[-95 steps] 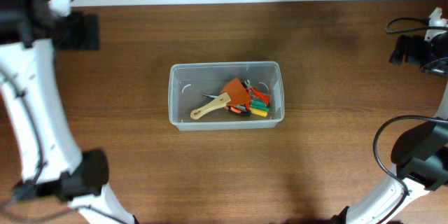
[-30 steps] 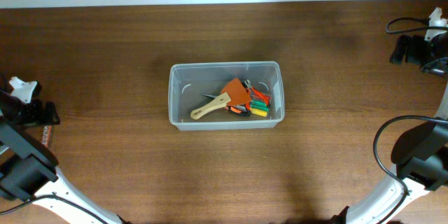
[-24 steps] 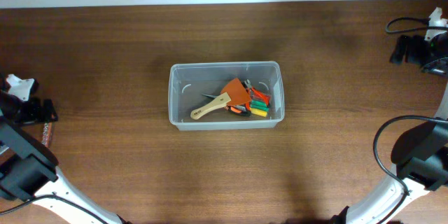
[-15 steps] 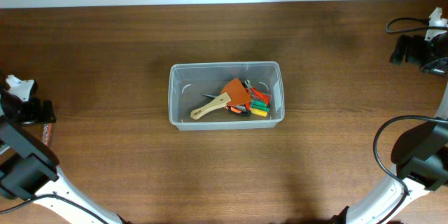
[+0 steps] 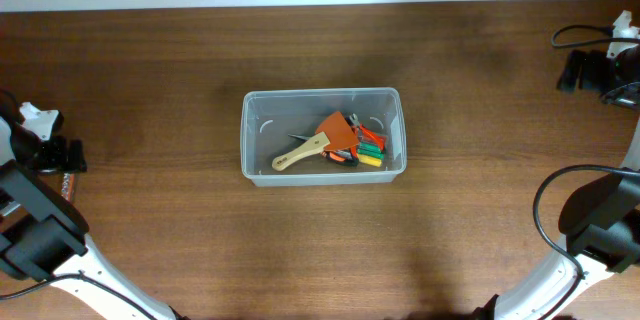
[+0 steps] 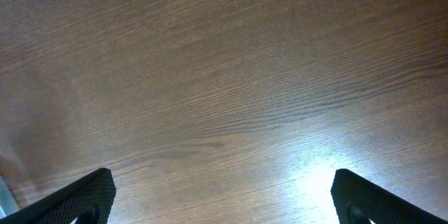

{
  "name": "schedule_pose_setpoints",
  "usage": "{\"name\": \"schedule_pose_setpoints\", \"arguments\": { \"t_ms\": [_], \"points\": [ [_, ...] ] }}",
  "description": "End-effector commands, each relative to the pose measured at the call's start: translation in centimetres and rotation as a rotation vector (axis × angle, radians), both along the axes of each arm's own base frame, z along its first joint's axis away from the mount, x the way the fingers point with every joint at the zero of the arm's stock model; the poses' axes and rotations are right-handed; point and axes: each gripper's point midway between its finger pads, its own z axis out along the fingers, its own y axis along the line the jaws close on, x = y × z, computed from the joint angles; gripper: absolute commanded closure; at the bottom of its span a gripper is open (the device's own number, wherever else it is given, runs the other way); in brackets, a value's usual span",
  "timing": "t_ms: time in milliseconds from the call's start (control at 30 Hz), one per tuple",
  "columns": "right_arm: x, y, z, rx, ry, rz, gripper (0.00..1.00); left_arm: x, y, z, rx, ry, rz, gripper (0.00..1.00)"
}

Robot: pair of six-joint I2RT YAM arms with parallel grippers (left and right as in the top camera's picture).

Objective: Pack container
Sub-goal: 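Lower the left gripper and grasp the socket rail at its end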

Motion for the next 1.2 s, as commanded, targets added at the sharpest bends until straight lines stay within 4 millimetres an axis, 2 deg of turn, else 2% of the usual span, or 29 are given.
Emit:
{"name": "schedule_pose_setpoints", "arguments": {
  "t_ms": [0,267,733,1167],
  "points": [
    [0.1,0.2,-0.2,0.008,-0.001,-0.005,0.01,-1.2,-0.1,-1.5,-0.010,0.054,0.008,0.01],
    [0.1,0.2,-0.2,0.008,-0.001,-0.005,0.01,-2.3,-0.9,-3.0,-0.037,0.086,-0.034,0.01],
    [0.1,0.2,-0.2,0.008,0.000,-0.006,0.01,-2.1,-0.6,-3.1,-0.029,0.081,-0.102,0.01],
    [0.1,0.2,-0.2,0.008,0.000,-0.006,0.01,-2.9,0.4,-3.1,-0.030,0.077,-0.070,0.01]
  ]
}}
